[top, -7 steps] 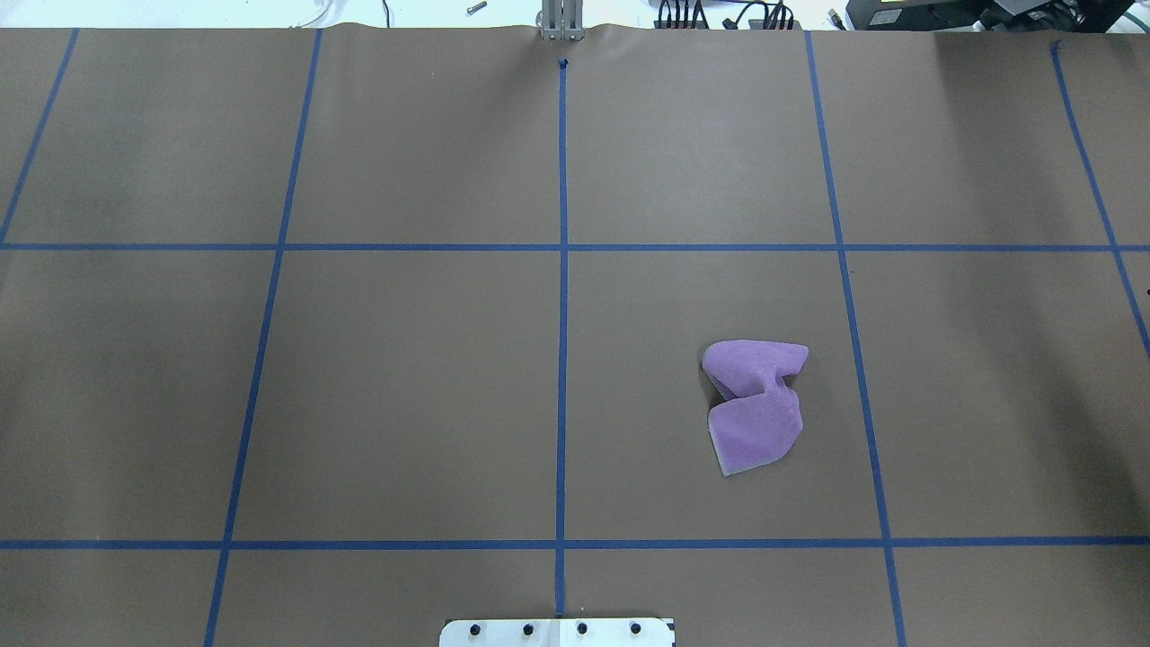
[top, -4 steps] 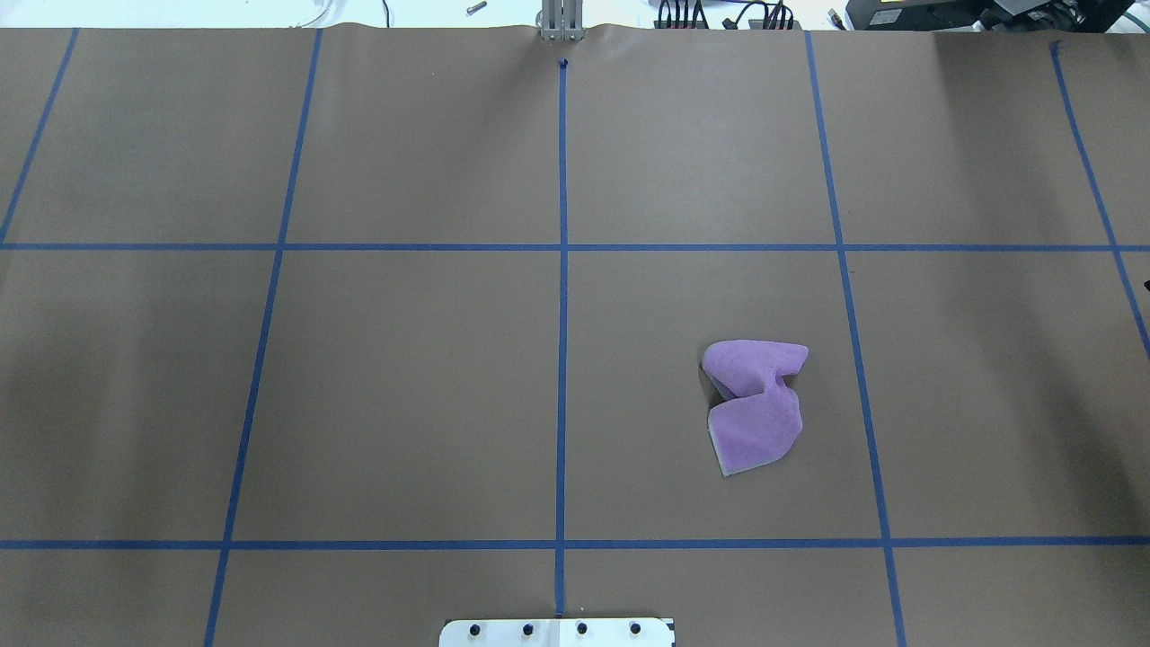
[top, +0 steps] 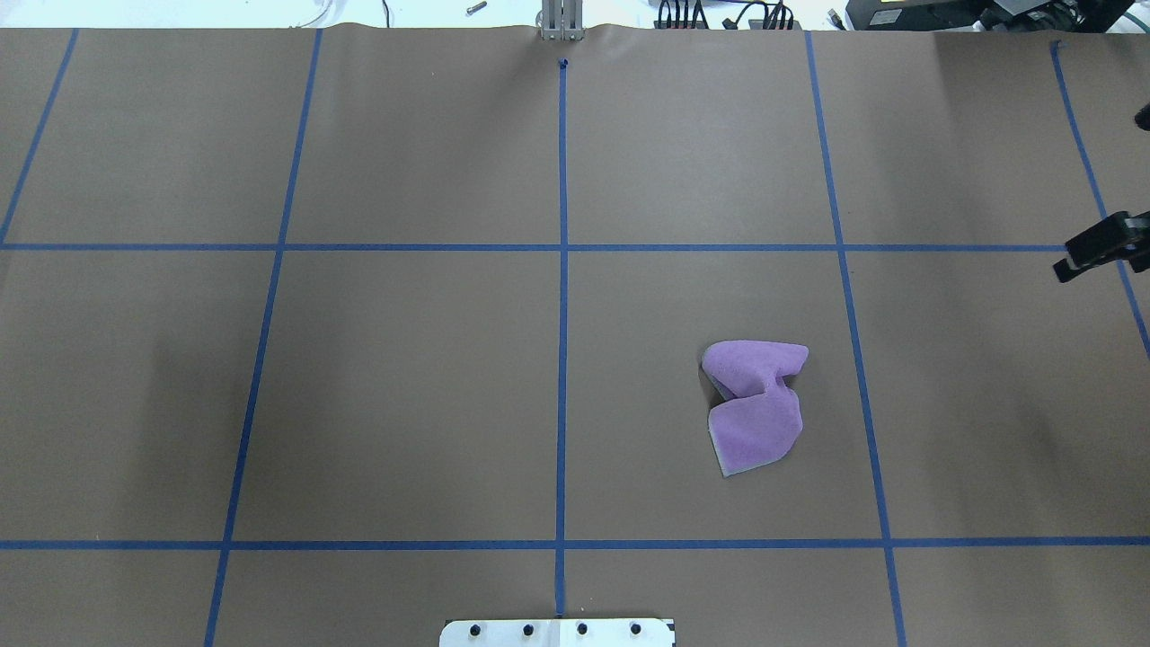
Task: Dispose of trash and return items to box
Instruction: 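Reach the right gripper to the purple cloth and pinch it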
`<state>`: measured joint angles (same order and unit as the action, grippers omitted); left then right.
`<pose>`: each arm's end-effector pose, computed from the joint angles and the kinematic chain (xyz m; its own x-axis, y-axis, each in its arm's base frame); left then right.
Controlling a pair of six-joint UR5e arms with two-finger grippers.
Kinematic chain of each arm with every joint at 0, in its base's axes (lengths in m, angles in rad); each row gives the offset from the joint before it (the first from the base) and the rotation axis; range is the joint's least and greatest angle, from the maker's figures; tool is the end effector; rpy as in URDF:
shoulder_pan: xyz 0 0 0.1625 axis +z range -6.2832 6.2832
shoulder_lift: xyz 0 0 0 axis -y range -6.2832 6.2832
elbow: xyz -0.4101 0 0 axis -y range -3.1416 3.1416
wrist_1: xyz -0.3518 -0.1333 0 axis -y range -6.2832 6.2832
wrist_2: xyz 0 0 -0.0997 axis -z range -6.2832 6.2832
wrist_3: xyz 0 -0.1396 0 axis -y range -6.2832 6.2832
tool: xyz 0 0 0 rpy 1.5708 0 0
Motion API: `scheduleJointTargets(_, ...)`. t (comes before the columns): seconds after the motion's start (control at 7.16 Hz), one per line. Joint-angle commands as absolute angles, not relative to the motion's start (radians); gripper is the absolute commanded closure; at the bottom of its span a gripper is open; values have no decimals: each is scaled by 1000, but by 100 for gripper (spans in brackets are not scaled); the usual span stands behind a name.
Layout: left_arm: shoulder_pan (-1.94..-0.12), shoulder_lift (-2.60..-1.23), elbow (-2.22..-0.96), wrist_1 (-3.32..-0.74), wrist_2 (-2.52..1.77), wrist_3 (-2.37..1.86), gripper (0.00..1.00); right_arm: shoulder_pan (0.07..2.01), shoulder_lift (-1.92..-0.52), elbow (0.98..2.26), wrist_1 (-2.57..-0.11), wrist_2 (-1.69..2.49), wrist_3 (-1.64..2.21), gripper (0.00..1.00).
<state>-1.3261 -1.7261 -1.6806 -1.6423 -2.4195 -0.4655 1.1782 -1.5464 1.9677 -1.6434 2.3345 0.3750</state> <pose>0.1001 -0.5187 0.5296 0.6220 -0.0531 -0.7812 0.0566 0.9981 -0.0228 -0.1417 -0.4383 0.4893 0.6685 -0.1422 0.7300 0.1233 0.9892 0.0799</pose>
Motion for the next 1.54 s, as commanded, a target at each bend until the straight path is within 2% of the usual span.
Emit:
scheduleJointTargets(0.0,-1137,-1733,-1856,-1641,-2324,-777,2,990,-1452,2014,-1644,2219,651,0)
scheduleJointTargets(0.56,-1118,-1735,-1910,-1643,-2327,-793,2,637,-1272,2014,-1644,1995,1078,0)
scheduleJointTargets(1.26,-1118,-1730,-1925,-1643,-2325,-795,2,575,-1218,1959,-1644,1965,1091,3)
scheduleJointTargets(1.4,-1118,-1730,-1925,-1643,-2326,-793,2,575,-1215,1947,-1644,1964,1092,28)
